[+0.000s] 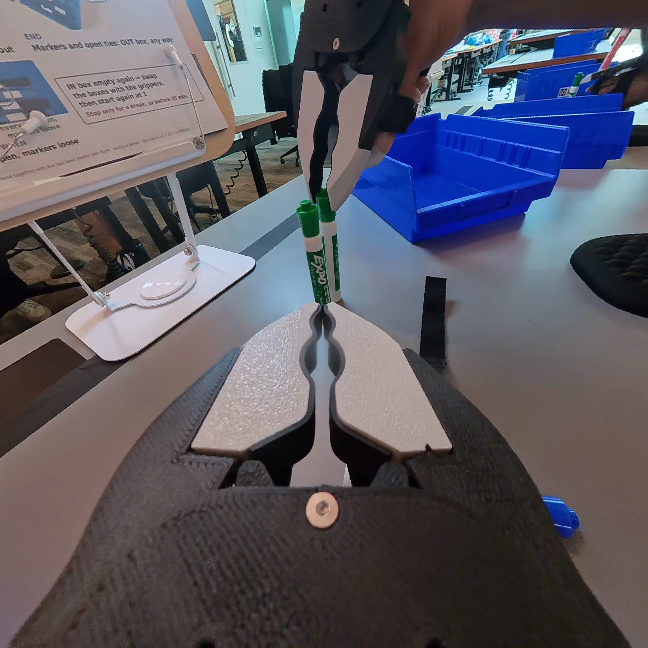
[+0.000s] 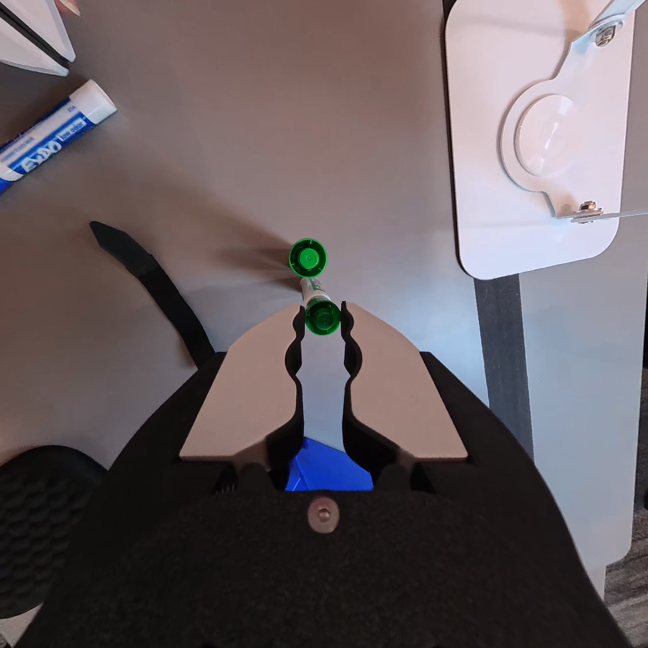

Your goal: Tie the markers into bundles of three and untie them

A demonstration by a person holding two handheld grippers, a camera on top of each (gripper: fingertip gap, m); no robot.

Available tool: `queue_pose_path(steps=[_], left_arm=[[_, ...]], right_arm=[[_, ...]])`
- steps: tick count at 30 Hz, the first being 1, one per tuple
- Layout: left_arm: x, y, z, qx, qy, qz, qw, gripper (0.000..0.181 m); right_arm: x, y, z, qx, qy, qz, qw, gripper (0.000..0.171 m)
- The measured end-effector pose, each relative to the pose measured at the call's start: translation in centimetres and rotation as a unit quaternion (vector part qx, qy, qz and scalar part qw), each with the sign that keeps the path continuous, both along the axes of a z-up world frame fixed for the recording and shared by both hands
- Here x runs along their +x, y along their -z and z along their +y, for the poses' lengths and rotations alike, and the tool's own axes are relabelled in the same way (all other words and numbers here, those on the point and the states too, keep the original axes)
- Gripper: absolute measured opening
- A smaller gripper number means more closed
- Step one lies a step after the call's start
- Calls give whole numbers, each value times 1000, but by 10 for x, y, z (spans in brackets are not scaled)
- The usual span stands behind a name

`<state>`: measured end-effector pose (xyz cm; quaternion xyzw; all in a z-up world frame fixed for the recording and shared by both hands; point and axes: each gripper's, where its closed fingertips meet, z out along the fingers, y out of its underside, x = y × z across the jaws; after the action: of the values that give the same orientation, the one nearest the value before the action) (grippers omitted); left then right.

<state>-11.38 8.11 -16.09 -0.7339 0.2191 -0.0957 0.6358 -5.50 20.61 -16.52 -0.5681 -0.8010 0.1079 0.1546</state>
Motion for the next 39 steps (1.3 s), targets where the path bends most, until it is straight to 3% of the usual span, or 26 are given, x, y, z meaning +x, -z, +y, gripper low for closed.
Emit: queue_pose_path(steps=[8,11,14,16,18,21,24,26,32,35,39], left_arm=[[0,0,0,-1,0,1,1000,0],[-2,-1,0,2,-5,2,1000,0],[-8,-5,1,11,-22,3,1000,0],[-14,-9,2,18,-34,-2,999,0],[-20,-11,3,20,-45,-8,999,0],[-25,-11,3,21,-55,-9,998,0],[-25,-11,3,23,-59,-5,998,0],[-25,-11,2,24,-60,-1,998,0],[-22,-13,2,27,-58,5,998,0],[-22,-15,1,31,-58,4,998,0],[-22,-19,0,38,-59,1,998,0]], right_arm=[[-2,-6,0,1,-3,14,1000,25],[-6,-27,-4,9,-1,55,998,28],[-10,-59,-33,10,-6,142,990,30],[-7,-62,-72,-3,-19,184,983,34],[-2,-45,-120,-53,-16,211,976,36],[8,9,-189,-138,28,219,965,40],[13,63,-228,-146,102,218,960,44],[13,82,-240,-123,141,222,957,46],[-6,95,-245,-47,207,236,948,44],[-11,99,-239,4,203,224,953,25],[-3,88,-239,14,156,219,963,22]])
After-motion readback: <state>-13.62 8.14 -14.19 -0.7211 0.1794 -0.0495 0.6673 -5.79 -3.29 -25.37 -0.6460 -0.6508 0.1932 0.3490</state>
